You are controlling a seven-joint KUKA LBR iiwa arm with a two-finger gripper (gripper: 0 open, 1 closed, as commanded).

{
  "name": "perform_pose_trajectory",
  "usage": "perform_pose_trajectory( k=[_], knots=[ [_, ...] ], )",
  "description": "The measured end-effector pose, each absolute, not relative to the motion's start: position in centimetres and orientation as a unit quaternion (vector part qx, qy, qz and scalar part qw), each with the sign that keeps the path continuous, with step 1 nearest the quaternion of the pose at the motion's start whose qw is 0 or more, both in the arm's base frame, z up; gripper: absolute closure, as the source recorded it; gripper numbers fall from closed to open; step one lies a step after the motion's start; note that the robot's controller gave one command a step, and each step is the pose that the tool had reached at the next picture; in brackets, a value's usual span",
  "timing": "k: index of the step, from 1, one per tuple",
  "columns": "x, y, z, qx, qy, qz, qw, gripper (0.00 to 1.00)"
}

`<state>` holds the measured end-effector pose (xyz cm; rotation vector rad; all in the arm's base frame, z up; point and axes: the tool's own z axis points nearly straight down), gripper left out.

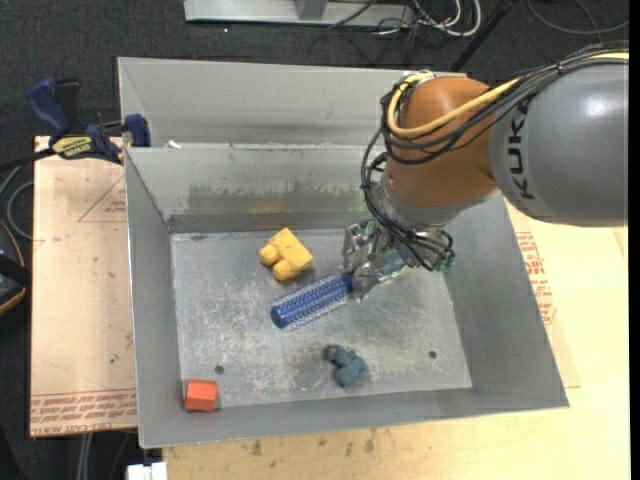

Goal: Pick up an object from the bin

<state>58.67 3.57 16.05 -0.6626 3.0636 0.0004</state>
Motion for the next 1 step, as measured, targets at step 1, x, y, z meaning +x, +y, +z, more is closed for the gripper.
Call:
perform_pose_trajectory(
  k=[1],
  knots=[
    [57.16,3.75,22.3,-0.207,0.978,0.0,0.004,1.0]
  ],
)
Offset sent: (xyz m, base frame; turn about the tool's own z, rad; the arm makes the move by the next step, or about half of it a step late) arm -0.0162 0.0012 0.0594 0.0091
